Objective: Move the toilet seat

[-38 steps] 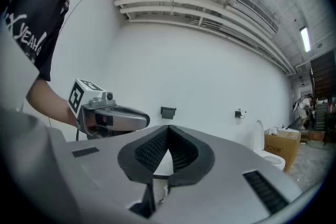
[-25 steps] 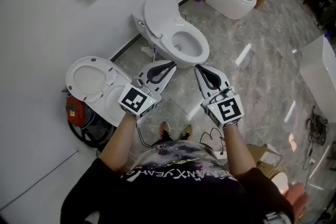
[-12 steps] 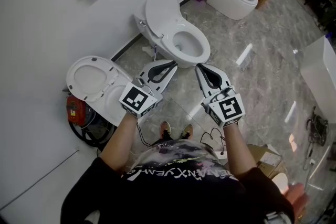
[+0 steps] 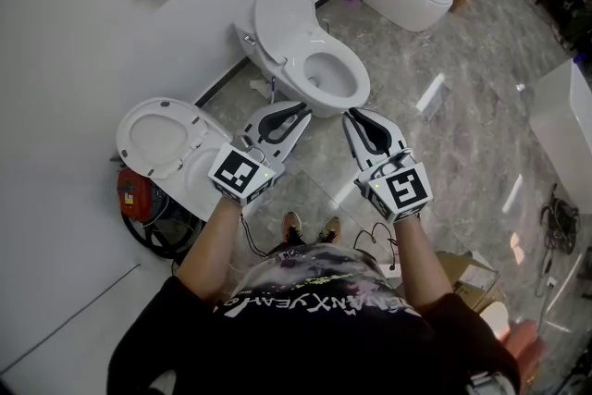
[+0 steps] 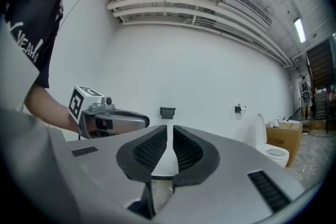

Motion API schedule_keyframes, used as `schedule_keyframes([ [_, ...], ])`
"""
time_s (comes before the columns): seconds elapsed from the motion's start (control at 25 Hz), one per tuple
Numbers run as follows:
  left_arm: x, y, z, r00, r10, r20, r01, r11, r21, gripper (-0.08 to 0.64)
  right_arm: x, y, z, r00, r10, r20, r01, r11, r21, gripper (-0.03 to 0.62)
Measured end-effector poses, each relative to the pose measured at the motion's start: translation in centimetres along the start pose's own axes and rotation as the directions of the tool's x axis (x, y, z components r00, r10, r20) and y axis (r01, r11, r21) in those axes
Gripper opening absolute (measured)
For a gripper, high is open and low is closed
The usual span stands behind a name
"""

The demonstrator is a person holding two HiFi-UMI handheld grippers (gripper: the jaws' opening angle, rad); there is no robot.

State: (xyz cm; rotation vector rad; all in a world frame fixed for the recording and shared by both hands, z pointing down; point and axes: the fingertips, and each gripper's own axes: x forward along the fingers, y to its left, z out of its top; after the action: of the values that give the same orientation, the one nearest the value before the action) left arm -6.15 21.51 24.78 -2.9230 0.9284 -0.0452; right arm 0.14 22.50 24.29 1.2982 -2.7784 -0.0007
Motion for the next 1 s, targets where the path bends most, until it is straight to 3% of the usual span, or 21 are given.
schedule_keyframes([
  [0.2,0.1,-0.1,-0.2,1.0,-0.003,-0.01,0.003,1.0,0.003,0.098,-0.1,0.0,0.1,1.0,0.004,-0.003,-0.004,1.0,0.006,0.041],
  [0.36,0.1,-0.1,-0.4,1.0,-0.006,-0.012,0.006,1.0,0.0,0.129,0.0,0.0,0.2,0.999,0.017,0.032,-0.017,1.0,-0.002,0.106],
  [0.64,0.1,0.1,-1.1,0.999,0.001,-0.053,0.0,1.0,0.021,0.25,0.0,0.2,0.0,1.0,0.019,0.013,-0.019,1.0,0.02,0.172],
  [1.0,0.1,0.5,-2.0,0.994,0.009,-0.106,-0.007,1.0,0.025,0.451,0.2,0.7,-1.1,0.997,0.061,-0.048,-0.059,0.998,0.033,0.447],
])
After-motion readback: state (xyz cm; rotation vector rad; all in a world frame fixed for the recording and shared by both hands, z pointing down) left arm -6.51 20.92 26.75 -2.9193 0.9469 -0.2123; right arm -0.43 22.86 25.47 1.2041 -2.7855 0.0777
